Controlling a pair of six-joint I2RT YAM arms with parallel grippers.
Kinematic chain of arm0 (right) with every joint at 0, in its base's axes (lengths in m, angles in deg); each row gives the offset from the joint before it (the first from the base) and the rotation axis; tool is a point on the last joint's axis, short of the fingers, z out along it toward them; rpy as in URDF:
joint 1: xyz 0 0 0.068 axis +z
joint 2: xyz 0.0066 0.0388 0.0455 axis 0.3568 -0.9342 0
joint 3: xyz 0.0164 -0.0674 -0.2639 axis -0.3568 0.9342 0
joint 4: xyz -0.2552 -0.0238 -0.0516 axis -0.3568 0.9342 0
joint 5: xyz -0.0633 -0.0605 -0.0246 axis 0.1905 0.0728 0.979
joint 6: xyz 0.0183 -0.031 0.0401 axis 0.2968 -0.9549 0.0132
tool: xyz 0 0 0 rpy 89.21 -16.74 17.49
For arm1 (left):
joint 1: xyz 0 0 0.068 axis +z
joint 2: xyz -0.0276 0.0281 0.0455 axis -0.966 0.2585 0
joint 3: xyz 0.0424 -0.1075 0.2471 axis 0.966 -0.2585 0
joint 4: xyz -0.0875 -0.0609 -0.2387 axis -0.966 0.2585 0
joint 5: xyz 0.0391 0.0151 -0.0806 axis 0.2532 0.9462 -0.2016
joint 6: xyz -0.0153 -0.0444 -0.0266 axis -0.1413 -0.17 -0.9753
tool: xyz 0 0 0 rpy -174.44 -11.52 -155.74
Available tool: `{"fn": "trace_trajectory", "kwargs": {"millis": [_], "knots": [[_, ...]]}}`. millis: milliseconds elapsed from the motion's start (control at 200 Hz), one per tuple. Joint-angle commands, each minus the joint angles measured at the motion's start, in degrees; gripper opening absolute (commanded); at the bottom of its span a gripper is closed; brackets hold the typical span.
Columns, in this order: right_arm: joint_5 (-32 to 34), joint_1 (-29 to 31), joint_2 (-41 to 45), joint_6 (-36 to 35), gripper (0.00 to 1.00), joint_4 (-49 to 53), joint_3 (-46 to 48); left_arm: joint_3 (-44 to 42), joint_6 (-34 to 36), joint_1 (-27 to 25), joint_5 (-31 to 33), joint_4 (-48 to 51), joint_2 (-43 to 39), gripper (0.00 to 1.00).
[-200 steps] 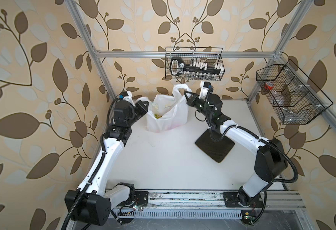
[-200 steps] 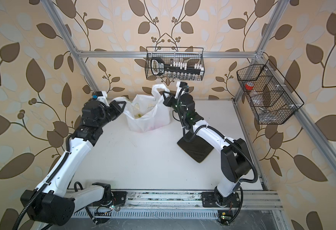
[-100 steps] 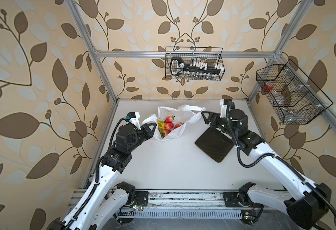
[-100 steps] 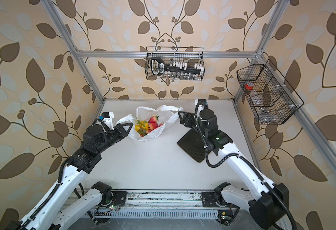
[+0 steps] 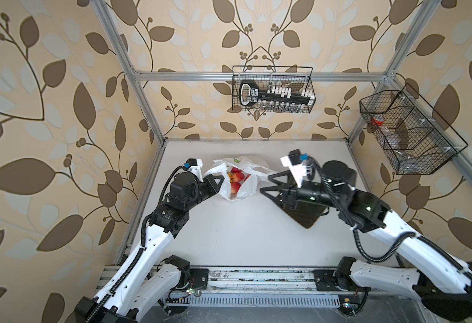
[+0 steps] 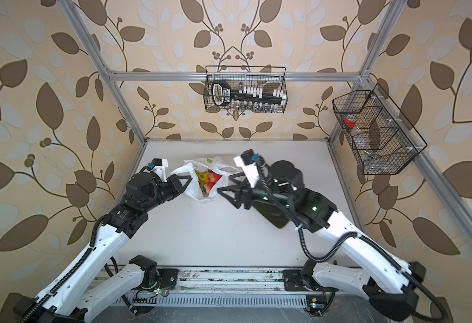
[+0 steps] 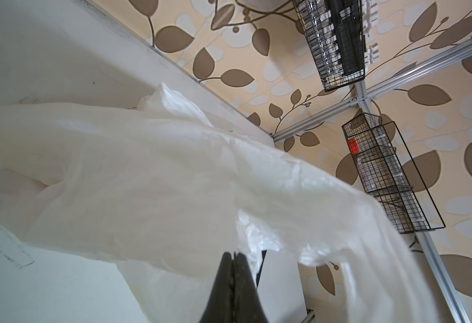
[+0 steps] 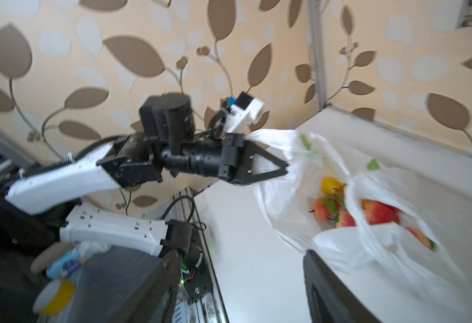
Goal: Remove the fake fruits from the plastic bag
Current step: 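Hold the bag handle with the left gripper while the right gripper reaches into the bag, then grasp a red strawberry inside the bag with the right gripper and lift it out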
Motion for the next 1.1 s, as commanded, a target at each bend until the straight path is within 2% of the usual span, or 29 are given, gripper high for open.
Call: {"fn": "trace_trajectory", "kwargs": {"millis": [0, 125, 185, 235, 300, 430, 535, 640, 730, 875, 1095], "knots": [[9.92, 3.14, -9.54, -2.84, 0.64, -1.27, -3.35, -0.33, 0.30, -0.29, 1.72, 2.37, -2.67, 0.00], [17.12, 3.32, -18.16, -4.21, 0.57, -6.25, -4.80, -0.59, -0.82, -0.31, 4.76, 7.55, -5.83, 0.00], [19.56, 2.97, -22.53, -6.55, 0.56, -6.19, -6.40, -0.93, -1.64, -0.31, 5.90, 9.66, -7.21, 0.00], [24.05, 2.41, -25.94, -7.58, 0.56, -5.41, -8.13, -0.87, -1.81, -0.31, 6.34, 11.35, -8.31, 0.00], [26.15, -0.21, -29.51, -7.05, 0.54, -5.65, -9.93, -1.07, -2.40, -0.31, 6.98, 14.03, -9.79, 0.00], [31.03, -4.71, -35.21, -4.46, 0.56, -6.81, -12.77, -1.31, -2.86, -0.31, 7.45, 20.31, -12.46, 0.00], [30.14, -6.41, -39.15, -1.83, 0.60, -5.69, -14.04, -1.48, -2.27, -0.31, 6.28, 25.54, -13.39, 0.00], [26.28, -6.20, -41.40, 2.09, 0.62, -3.73, -14.12, -2.05, -1.12, -0.31, 4.52, 29.24, -13.35, 0.00], [24.73, -5.29, -42.03, 5.89, 0.64, -4.05, -12.20, -3.04, -0.93, -0.26, 2.96, 29.76, -13.48, 0.00], [22.47, -4.98, -43.80, 14.17, 0.73, -6.42, -10.92, -4.38, -1.27, -0.31, 1.66, 28.73, -13.23, 0.00], [22.90, -4.83, -50.76, 16.25, 0.75, -6.51, -15.32, -4.14, -1.20, -0.31, 2.39, 28.87, -13.22, 0.00]]}}
